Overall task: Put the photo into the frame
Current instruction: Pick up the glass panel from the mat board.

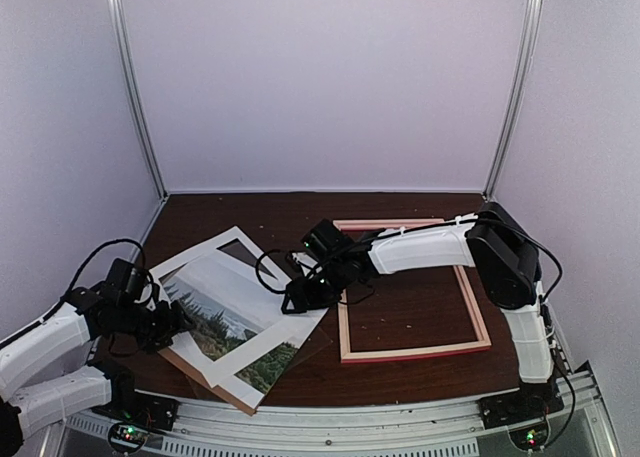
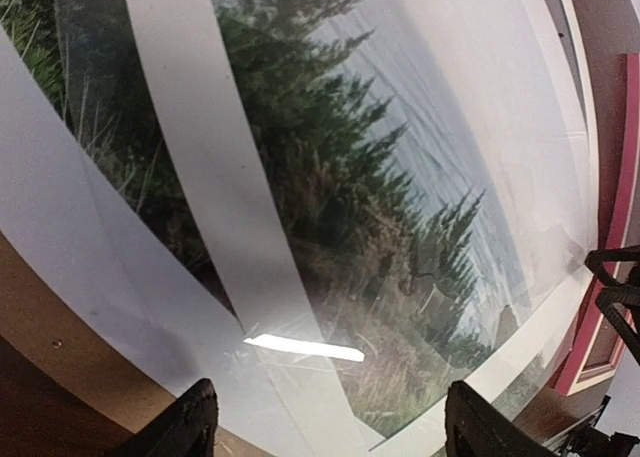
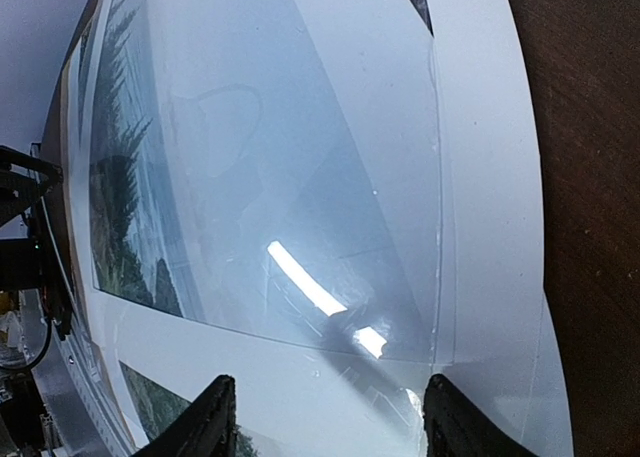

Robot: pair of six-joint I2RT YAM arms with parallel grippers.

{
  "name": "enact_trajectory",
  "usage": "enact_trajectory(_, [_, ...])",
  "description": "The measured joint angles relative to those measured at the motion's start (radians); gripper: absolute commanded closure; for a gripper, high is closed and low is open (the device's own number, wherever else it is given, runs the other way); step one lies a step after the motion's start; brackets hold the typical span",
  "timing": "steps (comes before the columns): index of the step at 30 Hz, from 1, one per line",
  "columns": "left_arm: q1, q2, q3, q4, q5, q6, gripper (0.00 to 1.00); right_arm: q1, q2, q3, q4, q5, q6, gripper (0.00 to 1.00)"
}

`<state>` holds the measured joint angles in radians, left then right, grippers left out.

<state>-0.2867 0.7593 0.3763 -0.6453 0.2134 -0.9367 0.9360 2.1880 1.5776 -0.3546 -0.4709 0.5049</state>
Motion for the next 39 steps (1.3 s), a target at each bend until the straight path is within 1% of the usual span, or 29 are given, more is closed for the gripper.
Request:
enact_trajectory(7, [0.0, 0.001, -0.003, -0.068, -0.003, 0.002, 0.21, 0.002, -0.002, 0.003, -0.005, 0.019, -0.004, 0.33])
enact_trajectory(15, [0.0, 0.007, -0.008, -0.082, 0.012, -0.008, 0.22, 0.003, -0.012, 0.007, -0.047, 0.051, -0.01, 0.33])
enact_trajectory(21, [0.0, 0.005, -0.021, -0.07, 0.019, -0.019, 0.23, 0.002, -0.031, -0.002, -0.096, 0.078, -0.011, 0.35])
enact_trajectory(27, [0.0, 0.018, -0.03, -0.037, 0.033, -0.024, 0.25, 0.007, -0.065, -0.051, -0.105, 0.081, -0.01, 0.37])
enact_trajectory(39, [0.0, 0.016, -0.043, 0.003, 0.036, -0.024, 0.25, 0.031, -0.168, -0.2, -0.12, 0.096, 0.019, 0.41])
